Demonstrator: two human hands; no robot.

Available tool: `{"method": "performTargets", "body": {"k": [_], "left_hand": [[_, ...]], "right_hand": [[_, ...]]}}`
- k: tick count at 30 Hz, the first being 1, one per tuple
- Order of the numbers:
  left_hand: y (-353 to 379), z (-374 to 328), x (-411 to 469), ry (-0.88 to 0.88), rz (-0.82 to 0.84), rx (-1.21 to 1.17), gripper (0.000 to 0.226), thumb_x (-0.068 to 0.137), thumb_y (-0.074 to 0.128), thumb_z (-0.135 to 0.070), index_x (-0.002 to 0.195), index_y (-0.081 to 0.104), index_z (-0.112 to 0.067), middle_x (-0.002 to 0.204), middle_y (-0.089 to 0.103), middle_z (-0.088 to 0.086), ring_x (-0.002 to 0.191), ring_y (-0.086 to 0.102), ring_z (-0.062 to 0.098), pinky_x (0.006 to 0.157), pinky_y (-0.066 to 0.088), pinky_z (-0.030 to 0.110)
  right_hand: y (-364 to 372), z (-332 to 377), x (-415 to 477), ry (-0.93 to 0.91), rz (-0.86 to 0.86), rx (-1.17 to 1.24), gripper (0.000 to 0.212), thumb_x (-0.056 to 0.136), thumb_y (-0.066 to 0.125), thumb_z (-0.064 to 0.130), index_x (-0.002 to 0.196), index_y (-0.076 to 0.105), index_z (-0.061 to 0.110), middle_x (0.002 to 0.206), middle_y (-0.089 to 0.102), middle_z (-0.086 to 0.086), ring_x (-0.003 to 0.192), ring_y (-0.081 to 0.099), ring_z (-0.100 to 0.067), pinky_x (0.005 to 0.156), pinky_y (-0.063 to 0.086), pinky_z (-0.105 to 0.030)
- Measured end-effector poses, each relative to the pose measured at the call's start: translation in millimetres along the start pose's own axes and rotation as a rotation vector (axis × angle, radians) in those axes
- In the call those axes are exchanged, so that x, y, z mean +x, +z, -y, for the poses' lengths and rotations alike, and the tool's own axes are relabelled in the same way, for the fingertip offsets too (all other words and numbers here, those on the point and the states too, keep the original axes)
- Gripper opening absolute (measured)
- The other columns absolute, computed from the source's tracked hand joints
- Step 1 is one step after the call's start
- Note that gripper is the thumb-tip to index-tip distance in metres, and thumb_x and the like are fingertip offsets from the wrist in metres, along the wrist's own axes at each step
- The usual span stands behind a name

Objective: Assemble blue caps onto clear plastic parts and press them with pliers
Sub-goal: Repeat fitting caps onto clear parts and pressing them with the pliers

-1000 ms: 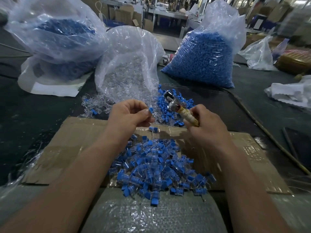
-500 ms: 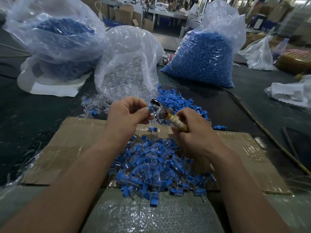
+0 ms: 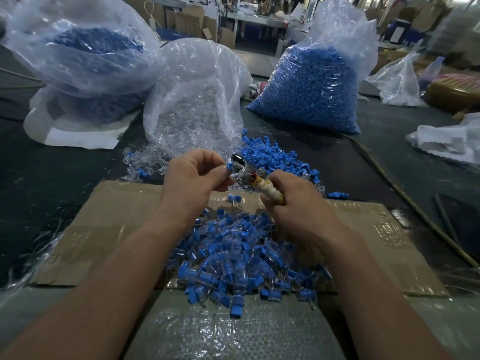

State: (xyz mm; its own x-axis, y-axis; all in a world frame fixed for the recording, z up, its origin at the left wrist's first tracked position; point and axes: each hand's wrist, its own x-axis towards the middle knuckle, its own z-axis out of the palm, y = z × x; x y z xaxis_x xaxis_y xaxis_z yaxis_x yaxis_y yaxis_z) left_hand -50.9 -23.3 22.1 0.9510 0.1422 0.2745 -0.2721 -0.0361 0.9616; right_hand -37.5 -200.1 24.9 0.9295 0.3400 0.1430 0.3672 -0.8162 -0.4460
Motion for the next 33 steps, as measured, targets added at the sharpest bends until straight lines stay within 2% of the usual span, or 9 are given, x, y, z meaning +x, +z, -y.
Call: {"method": "performTargets", "body": {"k": [3,8,13,19,22,26,29,33], "left_hand": [[0.6,-1.2,-0.9,0.007,-0.008,0.013,0.024,0.082,0.056,0.009,0.072,0.057,-0.012,0.062,0.062,-0.003,0.055,0.063,0.002,0.057,0.053,0.016],[0.3,-3.0,-1.8,0.010,-0.022,0.045,0.024,0.083,0.056,0.008,0.072,0.057,-0.013,0.065,0.062,0.000,0.056,0.063,0.002,0.058,0.054,0.016],[0.4,-4.7,-2.8,0.003,-0.033,0.057,0.024,0.083,0.056,0.008,0.072,0.057,-0.013,0.067,0.063,0.003,0.056,0.063,0.003,0.058,0.054,0.017],[-2.4,-5.1,-2.0,-0.031,-0.089,0.038,0.020,0.083,0.058,0.004,0.074,0.059,-0.014,0.069,0.065,0.003,0.061,0.066,0.007,0.061,0.056,0.020],[-10.3,-7.8,-0.5,-0.061,-0.088,-0.056,0.015,0.081,0.060,0.002,0.076,0.061,-0.012,0.066,0.068,0.001,0.061,0.067,0.012,0.060,0.057,0.023],[-16.4,-14.6,-4.0,-0.169,0.142,-0.095,0.005,0.063,0.067,-0.015,0.065,0.071,-0.018,0.064,0.068,-0.001,0.051,0.059,0.007,0.043,0.044,0.016],[-17.7,-18.7,-4.3,-0.256,0.323,-0.064,0.016,0.050,0.074,-0.025,0.065,0.073,-0.019,0.064,0.068,0.000,0.044,0.052,0.006,0.040,0.040,0.014],[-18.3,-22.6,-5.3,-0.289,0.524,-0.005,0.024,0.044,0.077,-0.030,0.064,0.072,-0.017,0.061,0.067,0.002,0.042,0.046,0.005,0.037,0.035,0.014]], "right_hand": [[-0.1,2.2,-0.1,0.013,0.001,-0.002,0.010,0.086,0.057,0.022,0.090,0.048,0.025,0.085,0.052,0.006,0.077,0.049,-0.013,0.071,0.047,-0.038],[0.7,4.3,-0.6,0.011,-0.041,-0.030,0.011,0.085,0.058,0.021,0.087,0.048,0.025,0.082,0.053,0.005,0.074,0.050,-0.014,0.066,0.046,-0.035],[2.7,1.7,-0.5,-0.010,-0.057,-0.027,0.013,0.085,0.059,0.020,0.087,0.048,0.026,0.082,0.051,0.008,0.073,0.046,-0.008,0.062,0.037,-0.029],[-2.4,-5.8,2.0,-0.024,0.000,0.004,0.014,0.085,0.058,0.016,0.091,0.051,0.025,0.081,0.049,0.011,0.072,0.043,-0.003,0.059,0.031,-0.022],[-9.0,-13.2,2.4,0.030,0.055,-0.016,0.016,0.083,0.065,0.022,0.094,0.054,0.026,0.083,0.050,0.012,0.074,0.044,-0.003,0.059,0.034,-0.024],[-16.5,-19.8,0.1,0.101,0.105,0.003,0.018,0.079,0.069,0.028,0.090,0.055,0.029,0.083,0.052,0.013,0.076,0.049,-0.008,0.062,0.039,-0.028],[-20.0,-22.7,-1.4,0.153,0.135,0.007,0.028,0.070,0.076,0.035,0.087,0.055,0.030,0.082,0.052,0.014,0.075,0.048,-0.003,0.058,0.035,-0.024],[-20.3,-22.9,-0.4,0.239,0.176,0.004,0.048,0.063,0.081,0.039,0.102,0.055,0.027,0.090,0.053,0.011,0.082,0.049,-0.007,0.060,0.034,-0.022]]}}
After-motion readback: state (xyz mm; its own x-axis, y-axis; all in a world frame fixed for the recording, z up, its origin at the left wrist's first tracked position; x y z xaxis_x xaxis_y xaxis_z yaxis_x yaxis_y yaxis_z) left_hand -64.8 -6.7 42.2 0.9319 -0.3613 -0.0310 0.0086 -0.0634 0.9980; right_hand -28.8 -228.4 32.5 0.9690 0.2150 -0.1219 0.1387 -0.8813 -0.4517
